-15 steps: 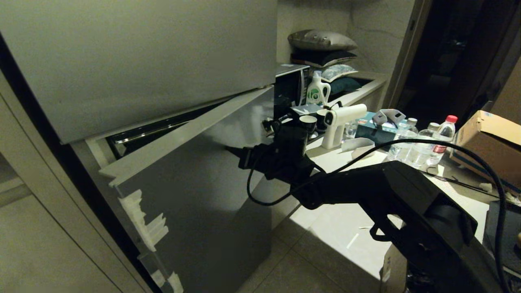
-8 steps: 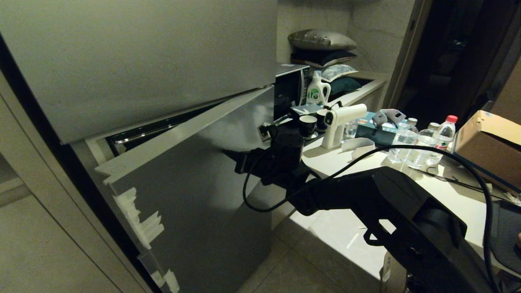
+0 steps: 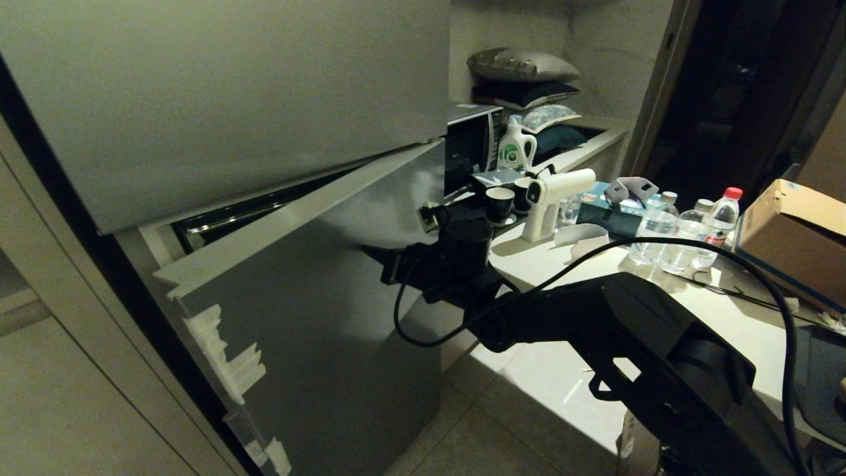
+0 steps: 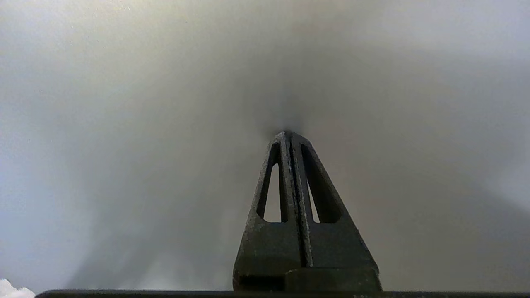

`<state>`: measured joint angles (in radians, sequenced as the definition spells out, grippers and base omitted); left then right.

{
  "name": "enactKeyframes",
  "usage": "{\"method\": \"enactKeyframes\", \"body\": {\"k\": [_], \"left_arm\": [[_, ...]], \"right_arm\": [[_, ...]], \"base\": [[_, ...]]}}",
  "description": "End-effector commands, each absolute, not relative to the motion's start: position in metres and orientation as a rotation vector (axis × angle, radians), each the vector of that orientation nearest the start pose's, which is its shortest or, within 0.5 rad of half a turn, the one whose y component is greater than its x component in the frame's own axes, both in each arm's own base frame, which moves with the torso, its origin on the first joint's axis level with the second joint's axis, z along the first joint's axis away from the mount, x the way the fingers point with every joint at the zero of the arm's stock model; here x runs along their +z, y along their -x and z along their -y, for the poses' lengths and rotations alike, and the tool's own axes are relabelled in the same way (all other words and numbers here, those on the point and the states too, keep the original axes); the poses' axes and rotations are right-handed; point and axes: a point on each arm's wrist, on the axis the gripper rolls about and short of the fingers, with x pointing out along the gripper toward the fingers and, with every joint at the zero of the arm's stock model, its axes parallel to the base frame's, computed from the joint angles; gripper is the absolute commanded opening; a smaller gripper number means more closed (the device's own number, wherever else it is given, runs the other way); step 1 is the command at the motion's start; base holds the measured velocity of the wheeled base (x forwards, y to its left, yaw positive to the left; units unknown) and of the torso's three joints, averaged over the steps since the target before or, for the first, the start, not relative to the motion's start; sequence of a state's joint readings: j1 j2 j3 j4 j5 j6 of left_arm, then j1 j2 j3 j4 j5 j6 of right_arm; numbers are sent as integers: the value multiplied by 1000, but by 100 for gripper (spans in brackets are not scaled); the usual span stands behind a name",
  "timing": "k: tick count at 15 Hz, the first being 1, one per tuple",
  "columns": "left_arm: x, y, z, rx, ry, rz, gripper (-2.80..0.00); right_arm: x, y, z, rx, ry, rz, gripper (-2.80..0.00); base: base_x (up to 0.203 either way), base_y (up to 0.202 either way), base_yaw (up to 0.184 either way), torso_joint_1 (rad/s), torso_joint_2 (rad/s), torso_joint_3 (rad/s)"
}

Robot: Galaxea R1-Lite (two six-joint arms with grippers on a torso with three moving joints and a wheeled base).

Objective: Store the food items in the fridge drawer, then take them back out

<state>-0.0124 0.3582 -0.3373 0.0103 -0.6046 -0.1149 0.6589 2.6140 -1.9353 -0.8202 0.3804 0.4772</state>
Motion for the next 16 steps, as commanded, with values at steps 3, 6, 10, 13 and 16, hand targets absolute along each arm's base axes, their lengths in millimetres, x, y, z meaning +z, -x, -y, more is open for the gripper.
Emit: {"method": "enactKeyframes", "body": {"k": [3,6,10,13,16], "left_arm": [[186,-55,17,-723,177,-258,-280],[189,-101,20,-733,188,-305,-280],[189,-142,22,-618,165,-290,-280],[186,-157,24,-516,148,-287,-280],[188,-171,22,-352,125,-214,-280]], "right_arm": [[111,-424,-339,1055,-455,-108,-280],[105,-426,-340,1047,-452,-118,-280],[104,-426,-340,1047,-451,-119,-280],[104,-426,-340,1048,-447,-118,-280],[102,-427,-339,1043,-439,-115,-280]], "base": [[0,0,0,0,0,0],[0,0,0,0,0,0],[0,0,0,0,0,0],[0,0,0,0,0,0],[0,0,0,0,0,0]]}}
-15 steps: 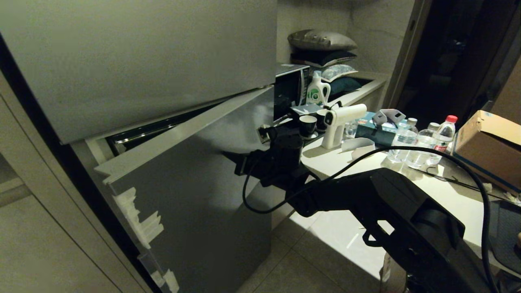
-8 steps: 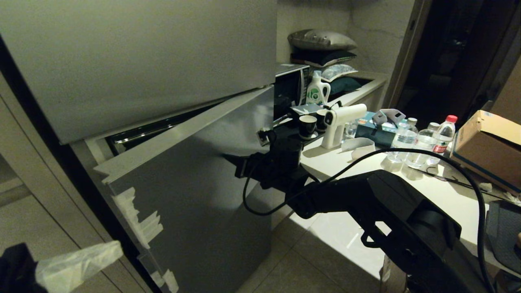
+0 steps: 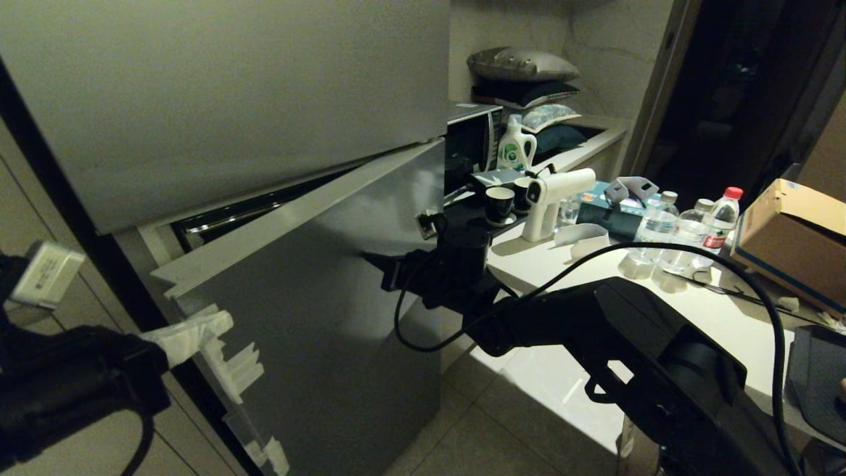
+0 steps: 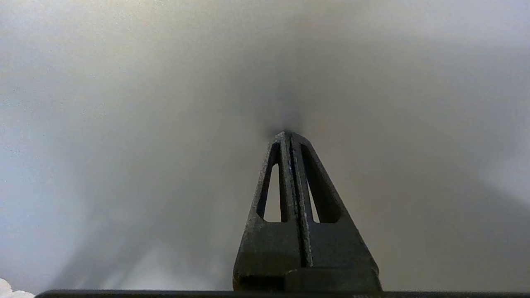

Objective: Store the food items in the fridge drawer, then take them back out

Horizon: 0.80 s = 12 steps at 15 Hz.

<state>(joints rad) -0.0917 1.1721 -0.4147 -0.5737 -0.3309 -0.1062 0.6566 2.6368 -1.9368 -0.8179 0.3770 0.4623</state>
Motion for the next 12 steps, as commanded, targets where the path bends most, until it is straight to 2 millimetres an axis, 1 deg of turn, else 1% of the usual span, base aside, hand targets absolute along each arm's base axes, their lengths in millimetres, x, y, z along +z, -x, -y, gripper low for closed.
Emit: {"method": "enactKeyframes", "body": {"k": [1,3,5,7,10,12], "left_arm": [[190,-174,21,-295,122,-183,-280],[190,-181,20,-233,118,-158,-280],[188,-194,20,-189,115,-138,-280],[185,-207,20,-150,113,-98,-280],[183,-221,19,-95,111,-69,-280],[180,-232,18,-71,111,-57,-280]], "right_arm": [[103,-427,-338,1043,-439,-115,-280],[103,-427,-338,1040,-440,-114,-280],[105,-426,-338,1020,-444,-108,-280],[115,-420,-335,1015,-444,-112,-280],[139,-399,-330,1029,-440,-127,-280],[152,-382,-327,1044,-437,-146,-280]], "base": [[0,0,0,0,0,0],[0,0,0,0,0,0],[0,0,0,0,0,0],[0,0,0,0,0,0],[0,0,0,0,0,0],[0,0,0,0,0,0]]}}
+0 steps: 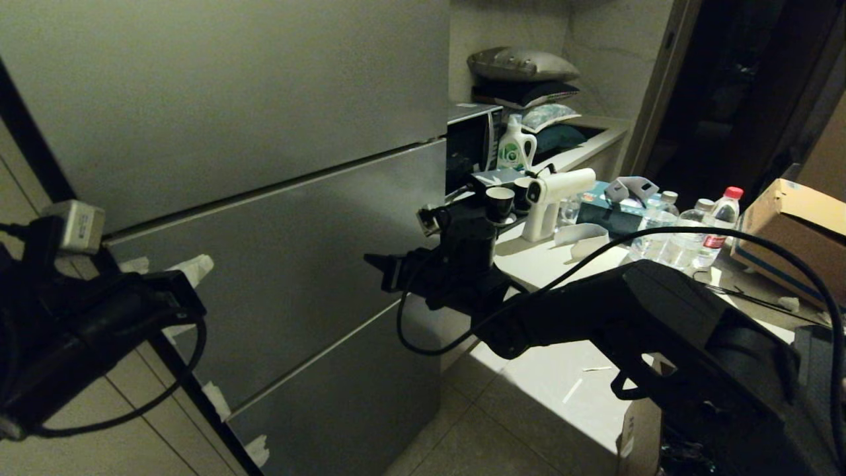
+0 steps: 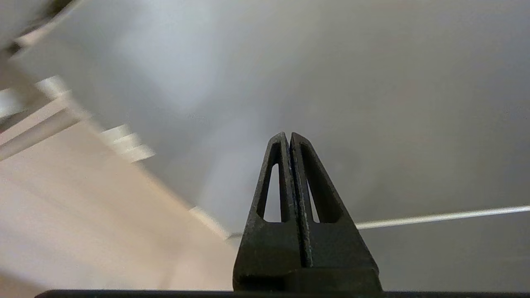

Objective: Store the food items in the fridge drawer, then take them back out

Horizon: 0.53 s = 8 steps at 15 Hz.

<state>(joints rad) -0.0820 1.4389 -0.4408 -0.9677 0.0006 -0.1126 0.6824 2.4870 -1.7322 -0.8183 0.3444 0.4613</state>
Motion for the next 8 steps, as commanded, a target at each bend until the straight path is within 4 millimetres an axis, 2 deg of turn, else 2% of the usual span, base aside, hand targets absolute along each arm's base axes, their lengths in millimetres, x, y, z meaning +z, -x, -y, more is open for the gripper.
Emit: {"method": "enactKeyframes", "body": {"k": [1,3,5,8], "left_arm": [[180,-232,18,-67,112,-38,-280],[184,-226,17,-65,116,-17,-280],[200,-209,16,-72,119,55,-280],[226,-173,13,-79,123,190,-280]], "right_arm": [[160,-371,-325,1052,-436,-155,-280],[177,-352,-318,1067,-435,-157,-280],[200,-330,-305,1078,-436,-156,-280],[234,-285,-268,1074,-433,-172,-280]], "base": [[0,0,0,0,0,0],[0,0,0,0,0,0],[0,0,0,0,0,0],[0,0,0,0,0,0]]}}
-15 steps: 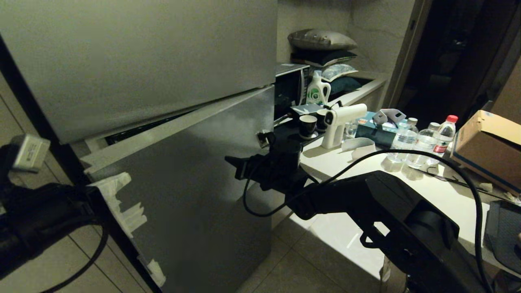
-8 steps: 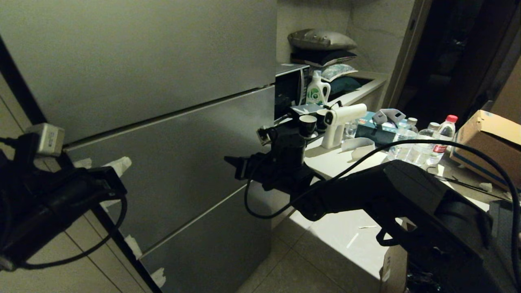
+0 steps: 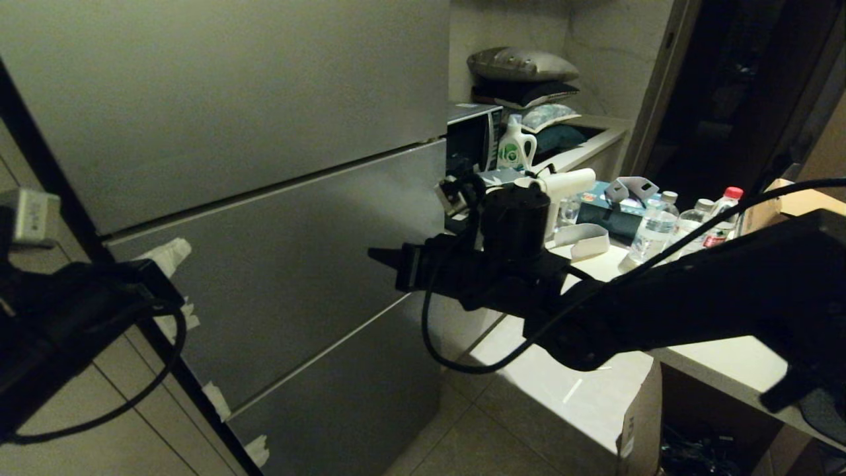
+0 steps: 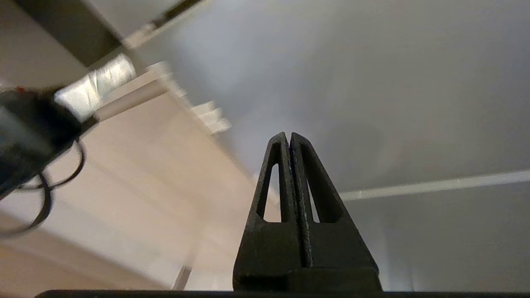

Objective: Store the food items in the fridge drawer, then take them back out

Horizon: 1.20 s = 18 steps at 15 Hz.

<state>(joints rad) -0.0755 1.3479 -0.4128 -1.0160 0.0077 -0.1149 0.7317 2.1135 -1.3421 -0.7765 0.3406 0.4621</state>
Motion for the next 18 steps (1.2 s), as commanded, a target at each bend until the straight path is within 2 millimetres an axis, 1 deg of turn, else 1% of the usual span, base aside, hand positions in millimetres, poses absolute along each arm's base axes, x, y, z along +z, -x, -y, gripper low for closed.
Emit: {"method": "enactKeyframes", "body": {"k": [1,2,3,5,6,8,10,12,13,14,15,16,17,18], "left_arm": [[232,-162,12,-80,123,222,-280],[238,-148,11,-81,124,251,-280],[244,-134,10,-81,124,271,-280],[248,-103,8,-83,124,275,-280],[246,-86,6,-84,123,259,-280],[235,-56,4,-85,121,202,-280],[219,-33,2,-82,118,123,-280],[198,-14,1,-78,114,58,-280],[188,-8,0,-73,113,34,-280],[178,-3,0,-57,112,17,-280],[165,-1,-1,-16,104,-17,-280],[156,0,-2,13,93,-40,-280],[146,2,-2,18,83,-54,-280],[136,3,-2,17,48,-71,-280]], "right_arm": [[243,-269,-254,1060,-428,-168,-280],[251,-252,-237,1021,-409,-153,-280],[254,-236,-221,958,-376,-135,-280],[251,-206,-186,782,-282,-88,-280],[252,-194,-166,677,-228,-44,-280],[263,-171,-123,481,-163,57,-280],[274,-150,-77,283,-142,140,-280],[280,-120,-30,50,-118,182,-280],[279,-102,-14,-62,-103,183,-280],[276,-81,-2,-160,-89,181,-280],[269,-58,5,-249,-71,173,-280],[261,-39,8,-303,-48,164,-280],[247,-20,7,-314,-14,151,-280],[227,-5,5,-290,32,121,-280]], "base": [[0,0,0,0,0,0],[0,0,0,0,0,0],[0,0,0,0,0,0],[0,0,0,0,0,0],[0,0,0,0,0,0],[0,0,0,0,0,0],[0,0,0,0,0,0],[0,0,0,0,0,0],[0,0,0,0,0,0],[0,0,0,0,0,0],[0,0,0,0,0,0],[0,0,0,0,0,0],[0,0,0,0,0,0],[0,0,0,0,0,0]]}}
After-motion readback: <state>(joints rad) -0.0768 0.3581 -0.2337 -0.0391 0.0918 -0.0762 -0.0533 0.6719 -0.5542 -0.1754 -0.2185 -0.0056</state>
